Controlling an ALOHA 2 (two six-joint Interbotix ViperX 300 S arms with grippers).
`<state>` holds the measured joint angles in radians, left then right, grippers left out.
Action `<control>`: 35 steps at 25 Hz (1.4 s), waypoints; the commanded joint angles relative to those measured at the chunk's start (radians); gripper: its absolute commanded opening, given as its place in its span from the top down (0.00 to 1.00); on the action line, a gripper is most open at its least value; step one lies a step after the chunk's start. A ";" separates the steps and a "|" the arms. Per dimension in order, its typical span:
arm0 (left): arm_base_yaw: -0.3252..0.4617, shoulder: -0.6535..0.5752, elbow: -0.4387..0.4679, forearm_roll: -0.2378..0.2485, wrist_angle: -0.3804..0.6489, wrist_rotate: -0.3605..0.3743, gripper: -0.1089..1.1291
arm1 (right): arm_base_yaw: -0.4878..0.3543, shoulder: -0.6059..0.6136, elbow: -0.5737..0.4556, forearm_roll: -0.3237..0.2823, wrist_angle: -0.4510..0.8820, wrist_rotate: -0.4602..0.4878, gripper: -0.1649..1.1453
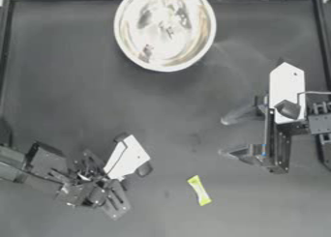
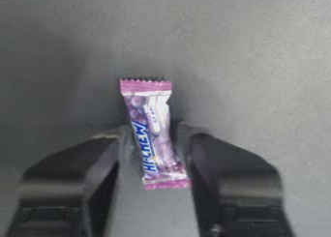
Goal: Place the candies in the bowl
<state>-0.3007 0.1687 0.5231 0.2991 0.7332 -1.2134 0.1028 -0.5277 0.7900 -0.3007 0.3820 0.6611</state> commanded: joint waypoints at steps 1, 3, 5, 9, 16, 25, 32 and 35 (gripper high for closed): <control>-0.002 -0.025 -0.018 0.002 -0.003 -0.002 0.40 | 0.005 -0.015 -0.011 0.005 -0.011 -0.002 0.14; -0.002 -0.025 -0.018 0.002 -0.003 -0.002 0.43 | 0.008 -0.015 -0.011 0.005 -0.015 -0.002 0.14; -0.002 -0.025 -0.017 0.003 -0.003 0.000 0.44 | 0.011 -0.015 -0.011 0.005 -0.015 0.000 0.14; -0.002 -0.031 -0.021 0.006 -0.002 0.000 0.45 | 0.011 -0.014 -0.009 0.008 -0.017 0.000 0.14; 0.006 -0.084 -0.021 0.066 0.008 0.000 0.46 | 0.012 -0.015 -0.005 0.008 -0.017 0.002 0.14; 0.094 -0.230 -0.005 0.250 0.011 0.012 0.46 | 0.011 -0.015 -0.002 -0.002 -0.017 0.002 0.14; 0.242 -0.374 0.011 0.356 -0.006 0.110 0.51 | -0.003 -0.015 -0.002 0.002 -0.020 0.002 0.14; 0.327 -0.394 0.002 0.353 -0.043 0.207 0.53 | -0.020 -0.015 0.000 0.005 -0.035 0.002 0.14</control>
<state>-0.0123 -0.1764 0.5461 0.6473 0.7118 -1.0400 0.0905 -0.5277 0.7992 -0.2991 0.3605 0.6627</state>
